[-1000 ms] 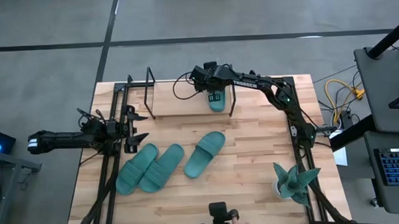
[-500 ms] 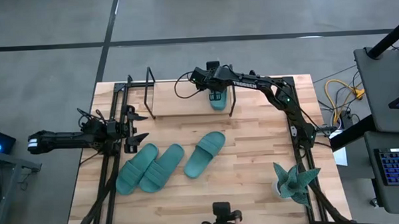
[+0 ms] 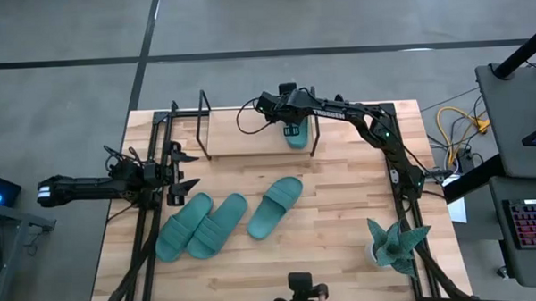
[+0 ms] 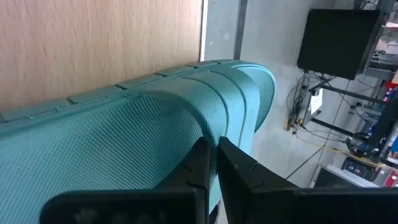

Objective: Pick and place slides into the shelf
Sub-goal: Put the blue slide on the shelf

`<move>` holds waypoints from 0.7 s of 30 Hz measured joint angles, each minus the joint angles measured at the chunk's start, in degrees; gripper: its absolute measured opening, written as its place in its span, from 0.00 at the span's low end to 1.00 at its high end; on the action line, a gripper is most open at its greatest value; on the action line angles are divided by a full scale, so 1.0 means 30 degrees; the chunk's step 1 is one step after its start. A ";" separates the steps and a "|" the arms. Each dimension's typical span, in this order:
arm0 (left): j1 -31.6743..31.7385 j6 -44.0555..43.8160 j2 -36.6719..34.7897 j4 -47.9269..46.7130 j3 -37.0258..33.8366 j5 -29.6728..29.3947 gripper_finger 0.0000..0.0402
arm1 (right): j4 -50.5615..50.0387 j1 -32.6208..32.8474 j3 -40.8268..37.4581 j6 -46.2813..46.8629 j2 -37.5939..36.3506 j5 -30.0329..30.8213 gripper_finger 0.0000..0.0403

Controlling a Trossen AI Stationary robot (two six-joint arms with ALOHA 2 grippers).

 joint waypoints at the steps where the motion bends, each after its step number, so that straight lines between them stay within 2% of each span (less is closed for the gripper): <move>1: 0.0000 -0.0003 0.0000 0.0000 0.0000 0.0000 0.67 | 0.0000 0.0006 0.0000 0.0007 0.0000 0.0007 0.03; 14: 0.0000 -0.0044 0.0000 -0.0007 0.0000 0.0000 0.67 | -0.0465 0.0156 0.0000 0.0357 0.0000 -0.0131 0.04; 21: 0.0000 -0.0044 0.0000 -0.0015 0.0000 0.0005 0.67 | -0.1029 0.0339 0.0000 0.0876 -0.0082 -0.0147 0.19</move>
